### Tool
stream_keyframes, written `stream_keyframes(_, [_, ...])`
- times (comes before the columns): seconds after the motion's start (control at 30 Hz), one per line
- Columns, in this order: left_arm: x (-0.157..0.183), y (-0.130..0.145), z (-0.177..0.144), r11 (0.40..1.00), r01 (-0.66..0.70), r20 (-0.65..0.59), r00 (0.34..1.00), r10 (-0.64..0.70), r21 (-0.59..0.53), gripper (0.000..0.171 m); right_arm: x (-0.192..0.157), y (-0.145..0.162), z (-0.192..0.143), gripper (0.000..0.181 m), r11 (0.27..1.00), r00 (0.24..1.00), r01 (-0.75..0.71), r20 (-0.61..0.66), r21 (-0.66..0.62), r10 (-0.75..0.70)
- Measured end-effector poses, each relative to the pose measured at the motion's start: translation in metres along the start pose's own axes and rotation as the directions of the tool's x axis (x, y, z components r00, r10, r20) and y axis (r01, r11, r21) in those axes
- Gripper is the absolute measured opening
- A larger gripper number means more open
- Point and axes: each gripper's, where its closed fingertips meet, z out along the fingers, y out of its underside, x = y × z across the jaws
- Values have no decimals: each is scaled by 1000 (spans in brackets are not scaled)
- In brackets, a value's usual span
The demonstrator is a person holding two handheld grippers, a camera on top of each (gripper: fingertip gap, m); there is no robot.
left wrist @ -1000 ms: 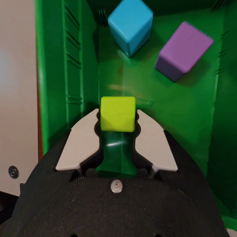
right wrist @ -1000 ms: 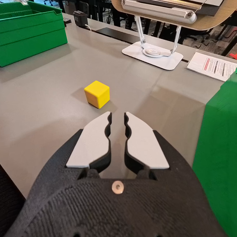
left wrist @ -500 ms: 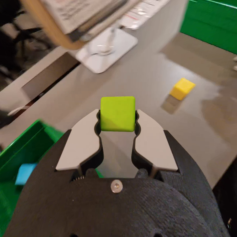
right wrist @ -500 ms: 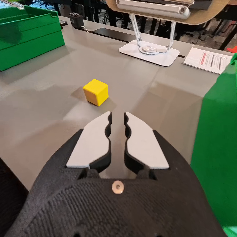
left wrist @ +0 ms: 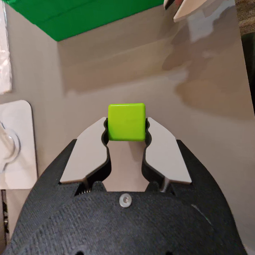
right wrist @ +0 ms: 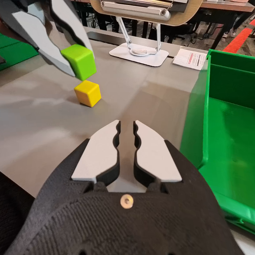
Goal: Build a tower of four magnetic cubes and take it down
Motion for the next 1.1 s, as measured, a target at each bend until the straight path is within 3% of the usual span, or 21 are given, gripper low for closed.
stream_keyframes(0.13, [-5,-20,2,995,5,23,1000,-7,99,52,-3,0,1,18,1000,1000,-1,8,-2,1])
stream_keyframes(0.27, [-8,-7,-1,995,71,62,995,-75,73,52,-7,2,3,18,1000,1000,12,20,-13,-12])
stream_keyframes(0.4, [-9,-8,-11,972,189,-2,982,-191,142,52,-7,5,4,18,999,1000,17,25,-28,-17])
stream_keyframes(1.1, [0,4,12,975,200,-50,979,-196,95,51,-4,5,3,19,999,999,-18,29,-27,19])
